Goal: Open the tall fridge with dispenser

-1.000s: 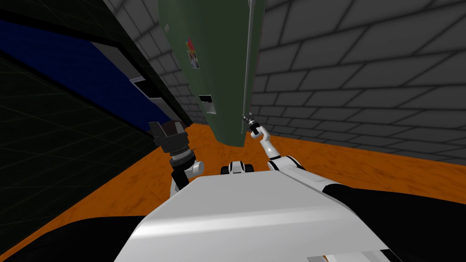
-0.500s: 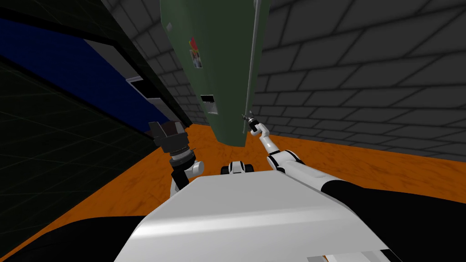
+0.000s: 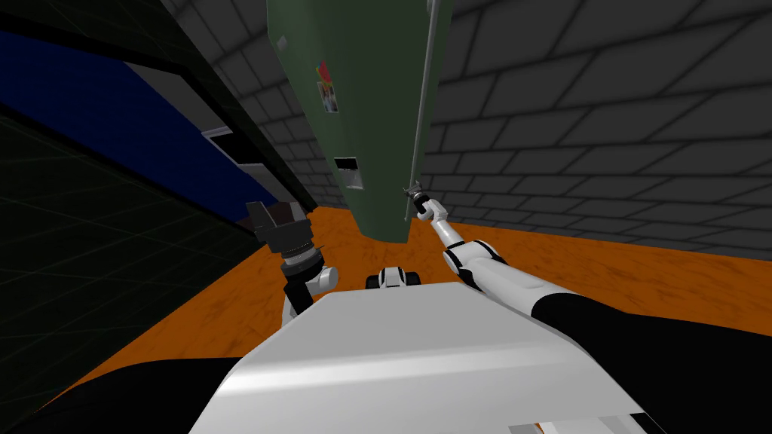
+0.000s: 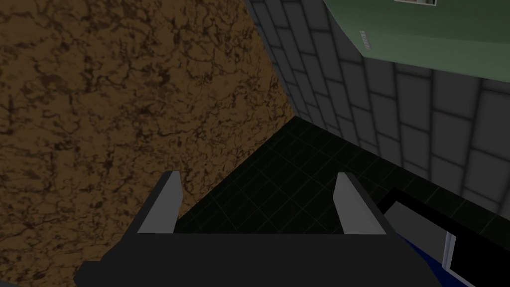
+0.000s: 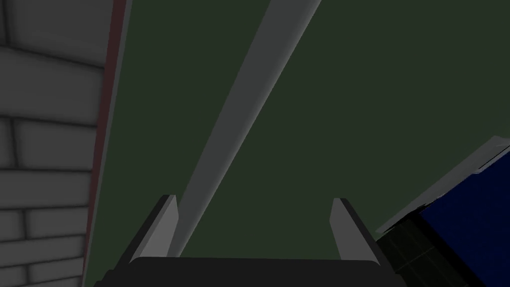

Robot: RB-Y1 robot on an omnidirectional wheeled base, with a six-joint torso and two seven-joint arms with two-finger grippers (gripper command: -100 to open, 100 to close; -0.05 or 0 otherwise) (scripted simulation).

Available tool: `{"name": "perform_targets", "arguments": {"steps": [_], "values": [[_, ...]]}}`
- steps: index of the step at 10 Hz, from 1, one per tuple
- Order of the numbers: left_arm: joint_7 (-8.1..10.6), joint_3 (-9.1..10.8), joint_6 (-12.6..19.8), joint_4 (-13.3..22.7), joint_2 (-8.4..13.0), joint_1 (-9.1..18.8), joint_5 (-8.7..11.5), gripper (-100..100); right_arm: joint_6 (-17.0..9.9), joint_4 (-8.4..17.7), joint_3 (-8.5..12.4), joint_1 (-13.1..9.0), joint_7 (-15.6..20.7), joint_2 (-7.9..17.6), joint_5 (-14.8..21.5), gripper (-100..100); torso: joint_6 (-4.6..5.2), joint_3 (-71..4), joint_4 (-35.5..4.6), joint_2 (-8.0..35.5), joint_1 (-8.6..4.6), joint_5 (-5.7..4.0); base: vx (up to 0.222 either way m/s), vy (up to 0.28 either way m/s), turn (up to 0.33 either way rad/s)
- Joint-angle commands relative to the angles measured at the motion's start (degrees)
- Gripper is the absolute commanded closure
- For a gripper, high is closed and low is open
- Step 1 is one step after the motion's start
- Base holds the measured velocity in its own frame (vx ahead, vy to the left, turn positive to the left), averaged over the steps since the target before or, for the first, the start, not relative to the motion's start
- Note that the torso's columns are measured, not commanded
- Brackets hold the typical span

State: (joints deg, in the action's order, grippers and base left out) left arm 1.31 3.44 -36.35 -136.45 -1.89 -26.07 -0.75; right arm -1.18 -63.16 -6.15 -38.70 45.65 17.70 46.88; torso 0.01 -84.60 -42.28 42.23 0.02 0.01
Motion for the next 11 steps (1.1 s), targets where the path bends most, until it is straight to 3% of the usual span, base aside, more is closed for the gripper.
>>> {"name": "perform_targets", "arguments": {"steps": [1, 9, 10, 11], "values": [[0.0, 0.0, 0.0, 0.0, 0.0, 0.0, 0.0, 0, -1.4, 4.8, -1.0, -3.5, 1.8, 2.9, 2.5, -100, -0.01, 0.0, 0.0, 0.0, 0.04, 0.01, -0.002, 0.134, -0.055], [0.0, 0.0, 0.0, 0.0, 0.0, 0.0, 0.0, 0, -2.9, 12.8, -2.2, -8.7, 5.0, 8.3, 7.2, -100, -0.01, 0.0, 0.0, 0.0, 0.1, 0.02, 0.001, 0.085, -0.033], [0.0, 0.0, 0.0, 0.0, 0.0, 0.0, 0.0, 0, -2.6, 12.6, -1.7, -8.4, 5.0, 7.6, 7.3, -100, -0.01, 0.0, 0.0, 0.0, 0.02, 0.01, 0.005, 0.041, -0.009], [0.0, 0.0, 0.0, 0.0, 0.0, 0.0, 0.0, 0, -3.0, 14.4, -2.4, -10.2, 4.8, 8.5, 6.6, -100, -0.01, 0.0, 0.0, 0.1, -0.19, -0.06, 0.068, 0.013, 0.096]]}}
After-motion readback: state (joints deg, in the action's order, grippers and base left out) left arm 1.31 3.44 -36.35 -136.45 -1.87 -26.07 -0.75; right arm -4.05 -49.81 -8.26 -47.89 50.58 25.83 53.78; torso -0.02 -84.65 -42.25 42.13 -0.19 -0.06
